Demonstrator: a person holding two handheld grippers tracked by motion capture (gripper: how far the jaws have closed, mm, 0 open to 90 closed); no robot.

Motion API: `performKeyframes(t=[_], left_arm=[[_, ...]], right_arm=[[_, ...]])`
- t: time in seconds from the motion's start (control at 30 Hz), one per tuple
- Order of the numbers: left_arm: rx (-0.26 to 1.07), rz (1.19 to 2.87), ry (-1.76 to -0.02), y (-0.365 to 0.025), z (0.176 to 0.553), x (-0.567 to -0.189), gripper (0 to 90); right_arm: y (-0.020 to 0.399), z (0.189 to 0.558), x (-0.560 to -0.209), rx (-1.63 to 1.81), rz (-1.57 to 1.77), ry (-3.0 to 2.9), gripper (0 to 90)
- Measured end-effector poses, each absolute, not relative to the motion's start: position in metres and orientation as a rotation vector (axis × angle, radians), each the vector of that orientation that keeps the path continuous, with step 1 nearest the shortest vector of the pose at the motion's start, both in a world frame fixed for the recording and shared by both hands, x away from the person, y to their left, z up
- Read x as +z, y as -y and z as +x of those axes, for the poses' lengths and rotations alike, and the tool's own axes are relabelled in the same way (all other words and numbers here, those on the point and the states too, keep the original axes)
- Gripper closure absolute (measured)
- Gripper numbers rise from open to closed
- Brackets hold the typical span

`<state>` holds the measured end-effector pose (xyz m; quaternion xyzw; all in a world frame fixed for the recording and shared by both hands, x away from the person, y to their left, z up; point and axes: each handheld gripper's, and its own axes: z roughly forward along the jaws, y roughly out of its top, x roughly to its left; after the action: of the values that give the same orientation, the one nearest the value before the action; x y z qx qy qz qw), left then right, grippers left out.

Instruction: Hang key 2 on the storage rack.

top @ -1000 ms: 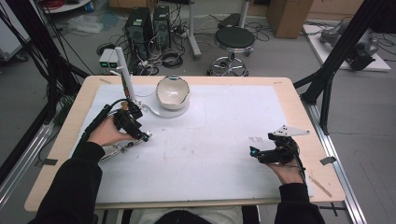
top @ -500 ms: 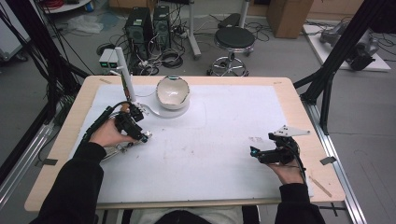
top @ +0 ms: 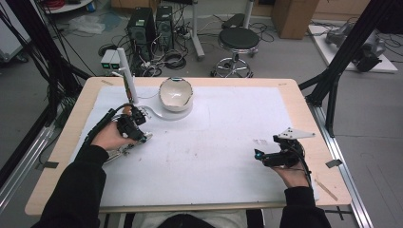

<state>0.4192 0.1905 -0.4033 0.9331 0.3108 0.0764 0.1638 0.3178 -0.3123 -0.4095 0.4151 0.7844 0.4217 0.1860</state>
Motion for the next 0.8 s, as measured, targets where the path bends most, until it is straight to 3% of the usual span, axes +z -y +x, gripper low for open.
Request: performKeyframes(t=[0.27,0.63,0.8], left_arm=[[0.292,2.699,-0.759,-0.193,0.414,-0.397,74.4],[0.267,2.622,-0.767,-0.203,0.411,-0.383,74.5],[0.318,2.588,-0.763,-0.210,0.409,-0.373,74.5]], right_arm=[[0.311,0.318,-0.410,1.187,1.161,-2.216,0.7],[0.312,0.317,-0.410,1.192,1.163,-2.211,0.7],[0.311,0.318,-0.410,1.191,1.164,-2.213,0.7]])
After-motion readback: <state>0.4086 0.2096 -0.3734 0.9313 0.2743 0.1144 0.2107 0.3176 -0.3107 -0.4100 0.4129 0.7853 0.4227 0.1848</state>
